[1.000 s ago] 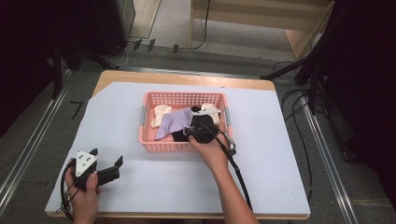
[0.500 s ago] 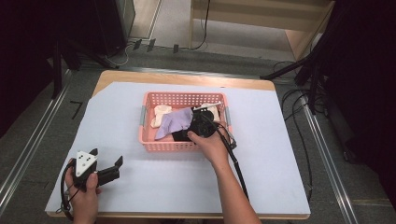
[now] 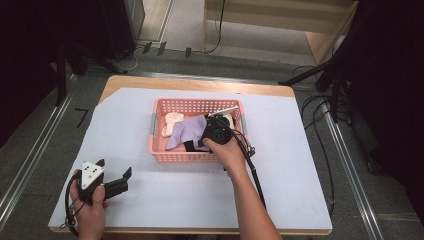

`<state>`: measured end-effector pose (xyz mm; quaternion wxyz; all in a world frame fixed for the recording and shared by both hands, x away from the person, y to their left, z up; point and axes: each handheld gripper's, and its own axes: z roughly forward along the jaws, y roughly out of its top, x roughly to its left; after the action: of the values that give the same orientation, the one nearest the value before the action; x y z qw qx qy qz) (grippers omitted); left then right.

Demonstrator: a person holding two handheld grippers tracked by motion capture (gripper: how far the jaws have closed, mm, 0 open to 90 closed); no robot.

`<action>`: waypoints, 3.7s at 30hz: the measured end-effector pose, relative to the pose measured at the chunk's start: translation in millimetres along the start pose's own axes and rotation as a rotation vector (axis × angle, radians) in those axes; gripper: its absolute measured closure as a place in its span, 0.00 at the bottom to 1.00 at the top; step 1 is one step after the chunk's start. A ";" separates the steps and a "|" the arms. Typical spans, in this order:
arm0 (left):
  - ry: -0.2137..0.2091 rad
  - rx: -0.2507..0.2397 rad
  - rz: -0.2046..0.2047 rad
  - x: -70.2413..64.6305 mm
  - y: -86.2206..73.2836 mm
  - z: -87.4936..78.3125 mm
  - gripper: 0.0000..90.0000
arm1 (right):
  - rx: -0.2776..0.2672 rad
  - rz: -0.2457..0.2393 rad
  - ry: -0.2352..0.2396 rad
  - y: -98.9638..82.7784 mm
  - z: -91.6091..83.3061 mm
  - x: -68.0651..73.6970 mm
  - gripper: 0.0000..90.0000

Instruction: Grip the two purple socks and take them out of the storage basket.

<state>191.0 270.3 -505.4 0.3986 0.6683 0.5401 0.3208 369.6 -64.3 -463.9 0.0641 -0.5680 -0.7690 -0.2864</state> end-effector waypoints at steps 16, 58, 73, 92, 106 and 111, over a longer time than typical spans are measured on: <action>-0.002 0.005 0.000 -0.1 0.2 0.4 0.10 | -0.229 -0.157 -0.114 -8.3 -14.4 22.7 0.93; -0.003 0.003 0.003 0.0 0.1 0.2 0.10 | -0.814 -0.273 -0.017 -13.4 -82.9 40.8 0.98; -0.001 0.000 -0.002 -0.3 0.1 0.4 0.10 | -1.088 -0.321 -0.115 -20.9 -117.1 10.1 0.98; -0.001 0.000 -0.001 -0.4 0.0 0.3 0.10 | -1.119 -0.175 -0.300 -44.7 -140.0 -68.7 0.98; -0.004 0.001 0.003 -0.2 0.0 0.1 0.10 | -0.968 -0.010 -0.379 -68.3 -111.4 -118.0 0.82; -0.003 0.001 0.006 -0.4 0.0 0.4 0.10 | -1.022 -0.043 -0.366 -64.2 -109.9 -99.9 0.70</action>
<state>191.3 269.8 -505.6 0.3981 0.6707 0.5374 0.3208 320.8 -216.5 -438.9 -0.3612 -0.5515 -0.5416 -0.5215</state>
